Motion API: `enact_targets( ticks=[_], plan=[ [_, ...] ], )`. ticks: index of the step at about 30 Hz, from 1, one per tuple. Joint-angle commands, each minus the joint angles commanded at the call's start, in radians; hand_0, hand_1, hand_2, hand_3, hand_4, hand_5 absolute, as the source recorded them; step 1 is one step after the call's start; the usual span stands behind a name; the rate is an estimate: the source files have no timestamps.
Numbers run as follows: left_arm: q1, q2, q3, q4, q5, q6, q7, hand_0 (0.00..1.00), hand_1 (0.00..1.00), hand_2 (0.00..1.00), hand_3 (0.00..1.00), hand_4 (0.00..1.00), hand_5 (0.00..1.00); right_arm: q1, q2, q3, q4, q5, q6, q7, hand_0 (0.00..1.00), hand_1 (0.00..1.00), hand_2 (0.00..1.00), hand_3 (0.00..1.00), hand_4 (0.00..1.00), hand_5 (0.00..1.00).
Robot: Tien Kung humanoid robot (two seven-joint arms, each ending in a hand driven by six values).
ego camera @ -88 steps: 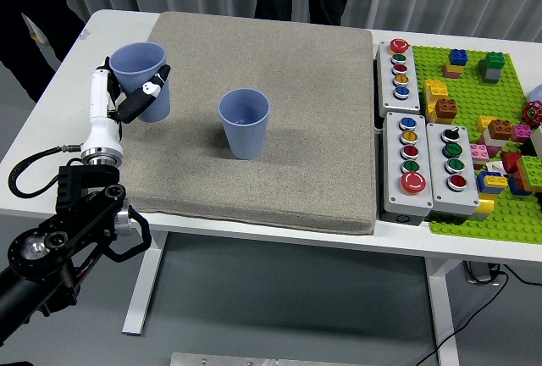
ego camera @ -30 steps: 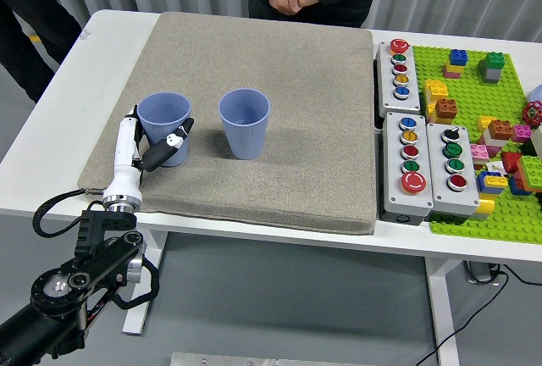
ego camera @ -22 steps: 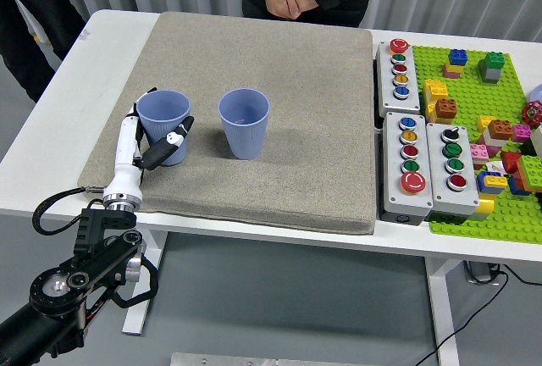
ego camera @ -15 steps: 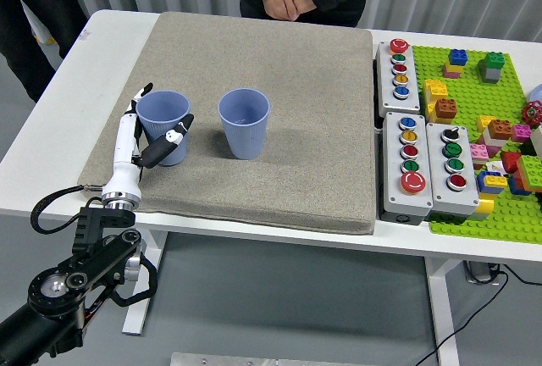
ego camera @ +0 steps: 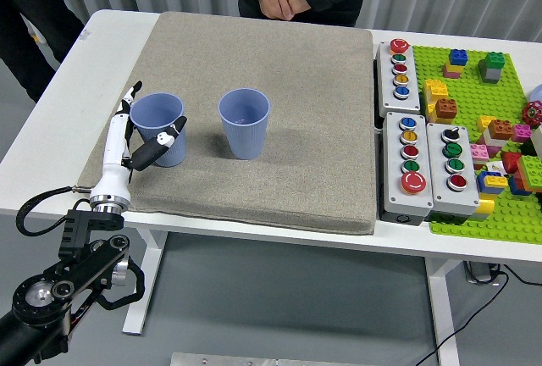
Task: Pick cup pour cup place
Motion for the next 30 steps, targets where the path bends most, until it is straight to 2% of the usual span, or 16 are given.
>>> enact_targets(
  ticks=[5, 13, 30],
  plan=[
    [0.031, 0.024, -0.016, -0.045, 0.021, -0.004, 0.010, 0.761, 0.762, 0.877, 0.982, 0.946, 0.490, -0.002, -0.001, 0.003, 0.000, -0.004, 0.000, 0.001, 0.675, 0.634, 0.558, 0.561, 0.002, 0.089],
    [0.047, 0.055, -0.029, -0.064, 0.025, -0.009, 0.015, 0.764, 0.764, 0.877, 0.982, 0.949, 0.492, -0.002, -0.001, -0.001, 0.000, 0.000, -0.001, 0.000, 0.674, 0.634, 0.557, 0.561, 0.002, 0.086],
    [0.041, 0.057, -0.052, -0.106, 0.036, -0.010, 0.032, 0.767, 0.770, 0.877, 0.980, 0.950, 0.502, -0.014, -0.002, -0.020, 0.000, 0.012, -0.002, -0.001, 0.675, 0.634, 0.556, 0.560, 0.002, 0.079]
  ],
)
